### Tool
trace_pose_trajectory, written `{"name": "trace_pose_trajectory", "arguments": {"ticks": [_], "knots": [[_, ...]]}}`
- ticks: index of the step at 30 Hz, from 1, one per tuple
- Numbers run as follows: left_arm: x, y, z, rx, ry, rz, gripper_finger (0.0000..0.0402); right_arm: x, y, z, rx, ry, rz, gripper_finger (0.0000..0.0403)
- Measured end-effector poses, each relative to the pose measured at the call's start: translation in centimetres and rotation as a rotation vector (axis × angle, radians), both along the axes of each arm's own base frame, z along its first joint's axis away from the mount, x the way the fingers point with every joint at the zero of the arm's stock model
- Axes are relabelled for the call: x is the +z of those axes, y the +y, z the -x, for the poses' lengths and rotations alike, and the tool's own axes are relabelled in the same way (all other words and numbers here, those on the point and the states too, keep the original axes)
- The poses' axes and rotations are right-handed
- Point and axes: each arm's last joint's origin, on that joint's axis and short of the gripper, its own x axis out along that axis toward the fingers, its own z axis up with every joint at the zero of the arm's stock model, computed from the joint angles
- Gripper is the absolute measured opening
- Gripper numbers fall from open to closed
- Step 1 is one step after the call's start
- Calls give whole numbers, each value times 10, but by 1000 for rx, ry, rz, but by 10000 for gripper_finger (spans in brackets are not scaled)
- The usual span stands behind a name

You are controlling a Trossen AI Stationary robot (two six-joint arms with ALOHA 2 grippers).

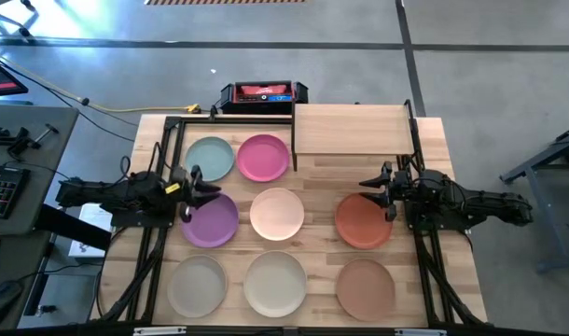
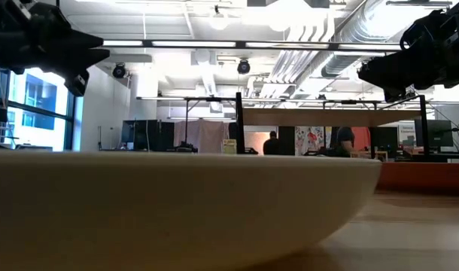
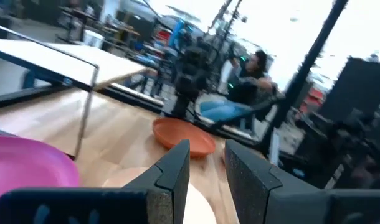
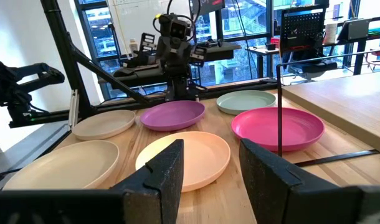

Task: Place and stack plates onto a shelf
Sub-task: Put the orange plate on the shelf

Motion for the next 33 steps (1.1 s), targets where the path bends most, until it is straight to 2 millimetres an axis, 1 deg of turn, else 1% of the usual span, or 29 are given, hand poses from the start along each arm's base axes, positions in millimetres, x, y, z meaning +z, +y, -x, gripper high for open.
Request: {"name": "trace_pose_trajectory", "arguments": {"ticks": [4, 10, 14, 16, 22, 24, 26, 30, 33], "knots": [[9, 3, 2, 98, -91, 26, 90, 0, 0, 0, 0, 0, 0, 142], [32, 9, 11, 278, -349, 105, 90, 0, 0, 0, 0, 0, 0, 142], [44, 10, 18, 315, -496, 152, 90, 0, 0, 0, 0, 0, -1, 142], [48, 11, 21, 320, -547, 167, 90, 0, 0, 0, 0, -2, -32, 142], [54, 11, 24, 318, -587, 173, 90, 0, 0, 0, -5, -10, -189, 142], [58, 11, 26, 316, -597, 162, 90, 0, -1, 0, -22, -14, -207, 142], [64, 11, 28, 316, -613, 162, 90, 2, -1, 0, -43, -37, -276, 142], [80, 11, 35, 313, -642, 119, 90, 11, -4, 1, -130, -167, -437, 142], [94, 11, 40, 325, -619, 70, 90, 20, -7, 3, -209, -296, -487, 142]]}}
